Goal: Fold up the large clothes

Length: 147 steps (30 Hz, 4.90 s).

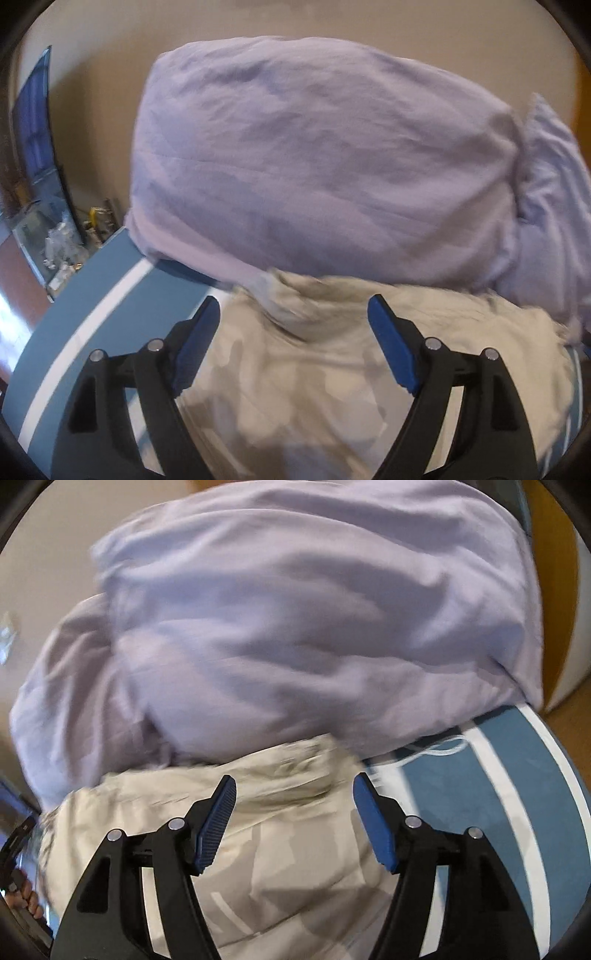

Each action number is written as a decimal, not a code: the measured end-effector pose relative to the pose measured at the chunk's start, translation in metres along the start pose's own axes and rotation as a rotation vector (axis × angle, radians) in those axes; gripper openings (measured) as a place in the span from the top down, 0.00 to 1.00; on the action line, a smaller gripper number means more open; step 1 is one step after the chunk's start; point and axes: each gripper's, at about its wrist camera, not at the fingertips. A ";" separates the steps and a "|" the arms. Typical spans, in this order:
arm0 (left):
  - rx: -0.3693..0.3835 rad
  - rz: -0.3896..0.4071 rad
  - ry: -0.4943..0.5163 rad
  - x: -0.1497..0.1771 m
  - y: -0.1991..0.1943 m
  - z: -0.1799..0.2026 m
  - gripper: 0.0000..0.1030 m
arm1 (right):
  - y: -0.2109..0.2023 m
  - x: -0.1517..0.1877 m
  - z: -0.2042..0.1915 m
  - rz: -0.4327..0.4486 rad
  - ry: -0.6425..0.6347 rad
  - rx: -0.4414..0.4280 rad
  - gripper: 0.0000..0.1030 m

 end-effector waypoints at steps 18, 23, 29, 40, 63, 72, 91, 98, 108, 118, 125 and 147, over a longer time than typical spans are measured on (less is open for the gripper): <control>0.135 -0.072 0.244 0.053 -0.014 0.119 0.20 | 0.065 0.060 -0.133 -0.160 -0.347 0.034 0.71; 0.132 -0.069 0.225 0.048 -0.010 0.116 0.20 | 0.062 0.051 -0.138 -0.103 -0.341 0.051 0.95; 0.118 -0.064 0.199 0.041 0.001 0.113 0.20 | 0.065 0.024 -0.134 -0.029 -0.244 0.076 0.97; -0.023 -0.057 0.221 0.044 0.054 0.096 0.19 | 0.097 0.032 -0.134 -0.045 -0.233 0.079 0.95; -0.037 -0.121 0.145 0.036 0.112 0.071 0.16 | 0.080 0.034 -0.077 0.039 -0.178 0.153 0.48; -0.033 -0.115 0.134 0.036 0.116 0.063 0.15 | 0.124 0.048 -0.094 0.031 -0.265 0.278 0.44; -0.005 -0.067 0.137 0.047 0.076 0.078 0.14 | 0.073 0.042 -0.106 0.069 -0.180 0.097 0.44; 0.120 -0.033 0.193 0.048 0.043 0.124 0.14 | 0.068 0.049 -0.134 0.064 -0.221 0.056 0.44; 0.048 -0.060 0.224 0.057 0.083 0.139 0.08 | 0.104 0.059 -0.142 0.010 -0.235 0.094 0.39; 0.047 -0.083 0.215 0.061 0.114 0.143 0.05 | 0.128 0.061 -0.145 -0.010 -0.228 0.109 0.36; 0.052 -0.093 0.201 0.070 0.126 0.142 0.05 | 0.137 0.061 -0.145 -0.019 -0.221 0.109 0.35; -0.136 -0.052 0.110 0.037 0.062 0.025 0.05 | 0.071 0.051 -0.020 0.056 -0.121 0.274 0.35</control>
Point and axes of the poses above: each gripper's, at about its wrist camera, not at the fingertips, and y roughly the way its jaws point, z to its right, x to its underside, and after that the axes turned 6 degrees about x, right-handed
